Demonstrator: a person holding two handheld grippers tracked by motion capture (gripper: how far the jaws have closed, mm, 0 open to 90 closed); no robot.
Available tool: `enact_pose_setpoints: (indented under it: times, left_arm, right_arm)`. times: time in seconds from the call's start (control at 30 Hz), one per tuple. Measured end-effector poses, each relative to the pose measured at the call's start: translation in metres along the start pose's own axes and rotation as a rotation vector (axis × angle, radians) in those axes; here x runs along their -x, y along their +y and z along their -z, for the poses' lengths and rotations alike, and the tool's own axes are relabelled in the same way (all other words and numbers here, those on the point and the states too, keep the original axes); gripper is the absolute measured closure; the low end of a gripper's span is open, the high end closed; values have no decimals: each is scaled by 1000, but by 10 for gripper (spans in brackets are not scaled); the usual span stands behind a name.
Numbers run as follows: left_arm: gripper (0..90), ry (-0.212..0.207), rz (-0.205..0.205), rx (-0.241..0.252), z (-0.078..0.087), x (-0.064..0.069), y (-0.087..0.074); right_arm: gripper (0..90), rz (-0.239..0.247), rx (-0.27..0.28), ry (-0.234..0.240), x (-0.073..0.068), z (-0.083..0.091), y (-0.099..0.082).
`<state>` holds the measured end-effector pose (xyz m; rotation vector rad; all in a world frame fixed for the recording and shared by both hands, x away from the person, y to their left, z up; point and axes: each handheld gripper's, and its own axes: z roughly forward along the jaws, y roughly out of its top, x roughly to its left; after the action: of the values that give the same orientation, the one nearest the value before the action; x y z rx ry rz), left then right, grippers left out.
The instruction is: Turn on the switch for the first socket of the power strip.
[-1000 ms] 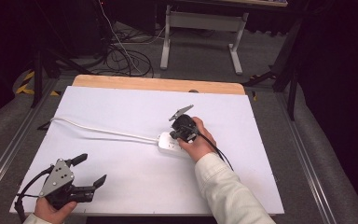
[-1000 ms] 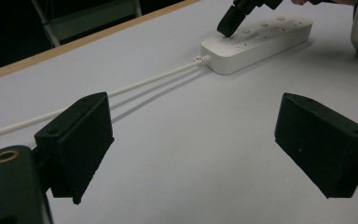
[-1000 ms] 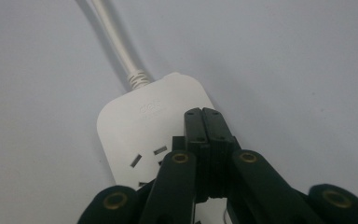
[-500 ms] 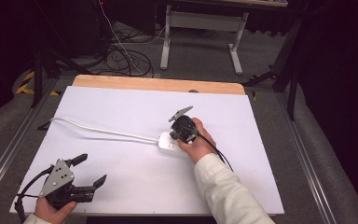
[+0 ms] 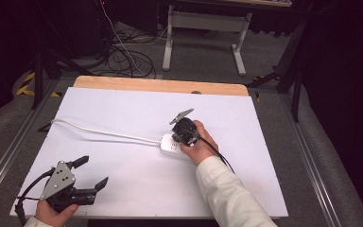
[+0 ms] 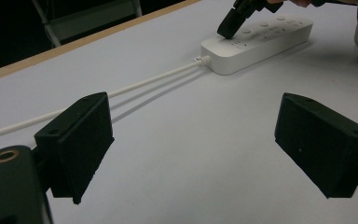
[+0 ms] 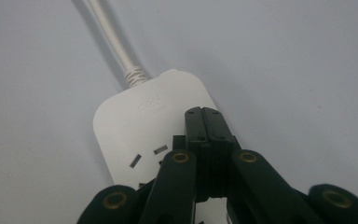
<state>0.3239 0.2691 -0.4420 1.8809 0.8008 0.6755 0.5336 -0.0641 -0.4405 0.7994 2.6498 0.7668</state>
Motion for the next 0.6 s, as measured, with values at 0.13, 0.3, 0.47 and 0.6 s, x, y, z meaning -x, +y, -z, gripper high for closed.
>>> enact_pose_setpoints:
  times: [0.13,0.3,0.47,0.6]
  left_arm:
    - [118,1,1,-3,0,0,0]
    - [118,1,-1,-4,-1,1,0]
    - [118,1,-5,-4,-1,0,0]
    - [118,1,-8,-5,-2,1,1]
  right_arm:
    - [900,-3,-14,3,1,0,0]
    - [900,2,-12,-30,2,1,-2]
    - [900,6,-9,-31,2,1,-2]
    - [900,-1,-7,-22,3,1,-2]
